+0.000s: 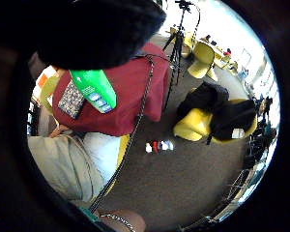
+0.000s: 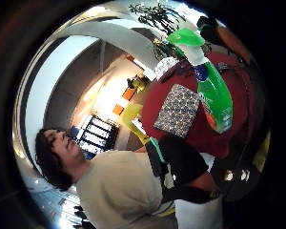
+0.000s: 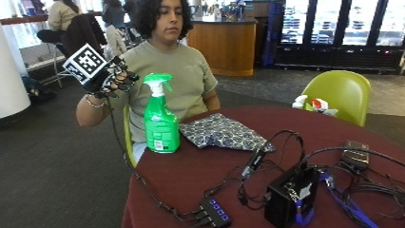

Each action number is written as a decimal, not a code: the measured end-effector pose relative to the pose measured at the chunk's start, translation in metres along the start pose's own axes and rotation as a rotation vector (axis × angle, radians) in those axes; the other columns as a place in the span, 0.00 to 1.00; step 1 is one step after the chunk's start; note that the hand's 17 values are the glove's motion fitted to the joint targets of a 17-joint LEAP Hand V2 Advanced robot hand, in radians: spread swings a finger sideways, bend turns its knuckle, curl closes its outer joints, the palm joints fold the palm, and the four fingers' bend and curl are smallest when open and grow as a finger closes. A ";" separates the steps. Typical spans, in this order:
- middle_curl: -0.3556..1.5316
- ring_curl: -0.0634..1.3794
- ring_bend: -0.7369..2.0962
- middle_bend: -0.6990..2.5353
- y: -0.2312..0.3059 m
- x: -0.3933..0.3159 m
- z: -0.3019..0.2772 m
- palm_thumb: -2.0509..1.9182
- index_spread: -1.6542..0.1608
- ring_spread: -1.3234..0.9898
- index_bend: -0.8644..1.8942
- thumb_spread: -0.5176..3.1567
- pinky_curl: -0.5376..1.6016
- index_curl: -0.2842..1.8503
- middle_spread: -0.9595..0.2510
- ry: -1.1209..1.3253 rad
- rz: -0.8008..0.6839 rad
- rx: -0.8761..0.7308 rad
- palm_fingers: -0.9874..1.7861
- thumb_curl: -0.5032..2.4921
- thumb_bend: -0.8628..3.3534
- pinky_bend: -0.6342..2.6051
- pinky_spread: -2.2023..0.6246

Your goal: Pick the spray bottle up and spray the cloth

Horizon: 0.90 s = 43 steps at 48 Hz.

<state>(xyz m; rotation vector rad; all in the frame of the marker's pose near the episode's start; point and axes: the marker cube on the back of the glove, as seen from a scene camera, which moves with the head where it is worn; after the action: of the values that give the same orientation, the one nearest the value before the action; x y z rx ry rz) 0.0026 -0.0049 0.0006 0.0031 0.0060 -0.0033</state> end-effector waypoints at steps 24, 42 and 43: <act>0.33 0.22 0.41 0.29 -0.010 0.000 0.002 0.64 0.70 0.51 0.36 0.42 0.38 0.22 0.73 -0.058 0.026 0.056 0.56 0.24 0.23 0.32 0.83; 0.36 0.25 0.42 0.29 -0.066 0.011 0.047 0.69 0.71 0.51 0.35 0.40 0.40 0.22 0.74 -0.558 0.312 0.186 0.55 0.27 0.22 0.33 0.82; 0.36 0.26 0.42 0.29 -0.070 0.013 0.051 0.70 0.71 0.51 0.35 0.40 0.40 0.22 0.74 -0.536 0.304 0.211 0.55 0.28 0.22 0.33 0.82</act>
<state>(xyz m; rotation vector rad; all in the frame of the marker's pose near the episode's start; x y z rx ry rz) 0.0153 -0.0748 0.0516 0.2144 -0.5312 0.2989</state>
